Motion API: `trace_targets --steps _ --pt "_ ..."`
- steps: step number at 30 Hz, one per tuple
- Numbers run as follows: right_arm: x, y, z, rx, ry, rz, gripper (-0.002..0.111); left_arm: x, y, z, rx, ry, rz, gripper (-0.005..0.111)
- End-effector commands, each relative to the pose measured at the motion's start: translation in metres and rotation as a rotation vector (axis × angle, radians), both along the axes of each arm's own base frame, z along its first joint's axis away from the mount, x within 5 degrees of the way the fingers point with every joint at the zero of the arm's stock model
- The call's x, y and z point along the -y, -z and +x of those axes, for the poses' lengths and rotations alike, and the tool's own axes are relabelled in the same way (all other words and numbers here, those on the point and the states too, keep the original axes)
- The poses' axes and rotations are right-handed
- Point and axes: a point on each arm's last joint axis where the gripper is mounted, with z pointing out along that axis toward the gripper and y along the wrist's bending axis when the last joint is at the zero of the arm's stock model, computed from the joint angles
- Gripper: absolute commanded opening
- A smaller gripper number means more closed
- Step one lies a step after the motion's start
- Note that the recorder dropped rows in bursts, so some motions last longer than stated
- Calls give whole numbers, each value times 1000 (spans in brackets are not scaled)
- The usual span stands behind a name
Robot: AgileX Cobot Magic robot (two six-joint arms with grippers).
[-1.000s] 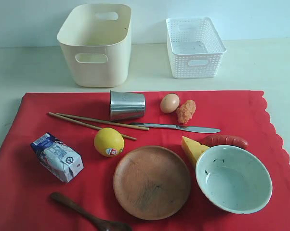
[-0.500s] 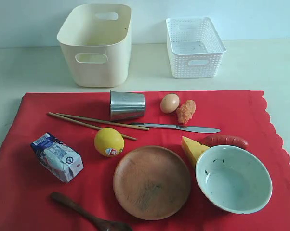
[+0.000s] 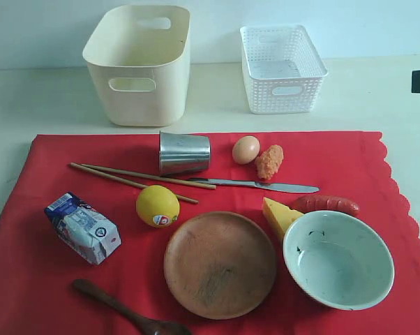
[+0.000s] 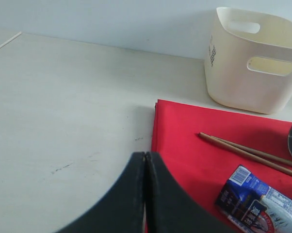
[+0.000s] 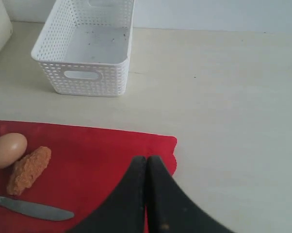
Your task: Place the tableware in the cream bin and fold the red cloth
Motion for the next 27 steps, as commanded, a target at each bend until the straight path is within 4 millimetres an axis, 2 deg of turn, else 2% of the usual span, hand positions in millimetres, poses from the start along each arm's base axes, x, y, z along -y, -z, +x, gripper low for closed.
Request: trace_targets --steps 1,6,11,17,27 --pt "-1 -5 3 33 -4 3 0 0 0 0 10 -3 4 0" --pt "-3 1 11 26 21 71 0 0 0 0 10 -3 4 0" --pt "-6 23 25 -72 63 147 0 0 0 0 10 -3 4 0" --pt "-8 49 36 -184 67 131 0 0 0 0 10 -3 4 0" --pt "-10 54 55 -244 50 112 0 0 0 0 10 -3 4 0"
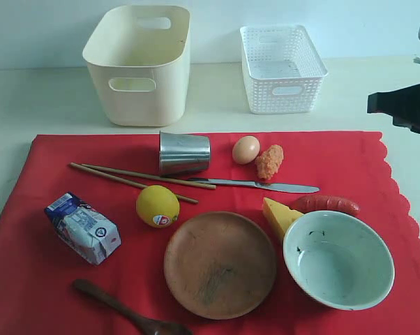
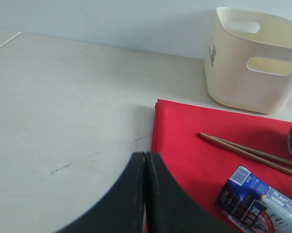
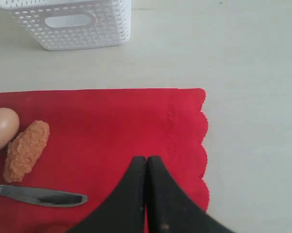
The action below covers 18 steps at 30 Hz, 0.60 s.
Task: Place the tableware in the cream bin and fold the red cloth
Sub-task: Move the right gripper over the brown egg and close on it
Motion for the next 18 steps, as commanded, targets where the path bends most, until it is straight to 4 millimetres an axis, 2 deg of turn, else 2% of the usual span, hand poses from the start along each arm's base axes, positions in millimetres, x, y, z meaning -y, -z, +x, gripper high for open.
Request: trace_targets --steps 1,18 --pt "-3 -3 13 -19 -25 -10 0 0 0 0 10 -3 4 0" --pt "-15 4 67 -63 -119 -20 0 0 0 0 10 -3 4 0"
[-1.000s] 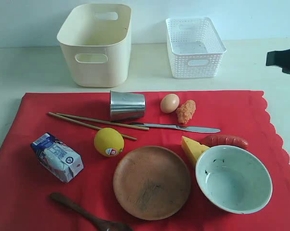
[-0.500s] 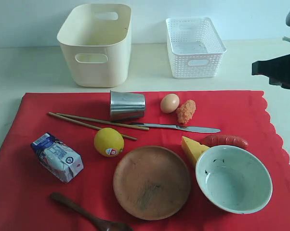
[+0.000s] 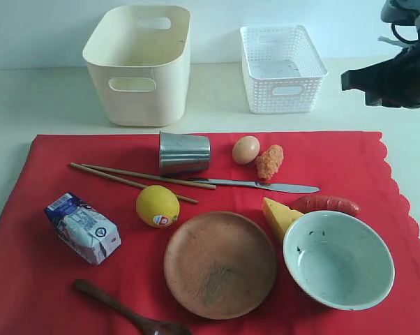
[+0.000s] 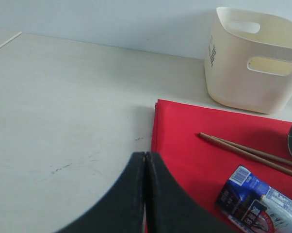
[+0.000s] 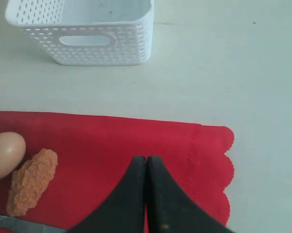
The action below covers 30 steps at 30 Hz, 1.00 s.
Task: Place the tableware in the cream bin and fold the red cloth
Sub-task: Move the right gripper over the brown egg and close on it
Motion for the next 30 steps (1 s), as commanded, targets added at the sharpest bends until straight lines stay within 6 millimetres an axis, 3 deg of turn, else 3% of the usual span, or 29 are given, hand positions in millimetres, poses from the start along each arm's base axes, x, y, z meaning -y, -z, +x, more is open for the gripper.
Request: trace_targets --steps 1,15,22,25,30 --pt "-7 2 11 -19 -58 -22 0 0 0 0 10 -3 4 0" --pt "-87 2 25 -63 -361 -68 0 0 0 0 10 -3 4 0" --pt "-116 4 35 -65 -446 -78 0 0 0 0 10 -3 4 0" --pt "-126 7 37 -110 -477 -80 5 0 0 0 10 -3 4 0" --pt "-136 10 41 -181 -520 -91 26 0 0 0 10 -3 4 0"
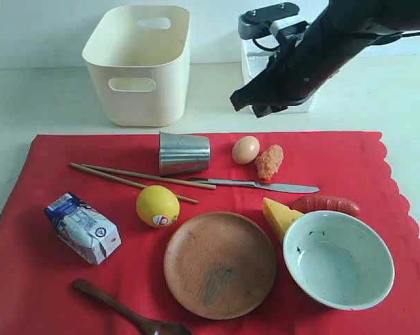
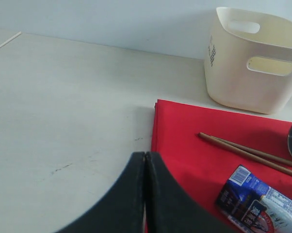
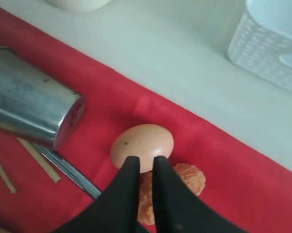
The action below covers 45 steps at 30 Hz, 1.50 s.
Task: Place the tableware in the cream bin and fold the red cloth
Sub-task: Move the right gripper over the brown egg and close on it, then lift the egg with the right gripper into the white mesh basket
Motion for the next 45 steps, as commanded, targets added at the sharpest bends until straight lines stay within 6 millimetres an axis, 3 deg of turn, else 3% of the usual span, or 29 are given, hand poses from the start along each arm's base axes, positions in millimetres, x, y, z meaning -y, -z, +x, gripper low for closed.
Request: trace_targets --steps 1,5,17,27,32,38,42,44,45 --pt "-7 2 3 -46 -40 -25 31 0 0 0 10 -3 4 0" --pt "-12 9 10 -65 -32 -28 48 0 0 0 10 -3 4 0" --pt "-22 43 32 -168 71 -31 75 0 0 0 10 -3 4 0" --pt "-24 64 48 -204 135 -80 72 0 0 0 10 -3 4 0" --pt "-25 70 46 -245 139 -80 71 0 0 0 10 -3 4 0" --pt "-27 72 45 -281 157 -48 63 0 0 0 10 -3 4 0" --pt "-31 85 44 -326 169 -18 63 0 0 0 10 -3 4 0" --pt "-31 90 44 -334 167 -26 57 0 0 0 10 -3 4 0" --pt "-30 91 44 -331 167 -32 46 0 0 0 10 -3 4 0"
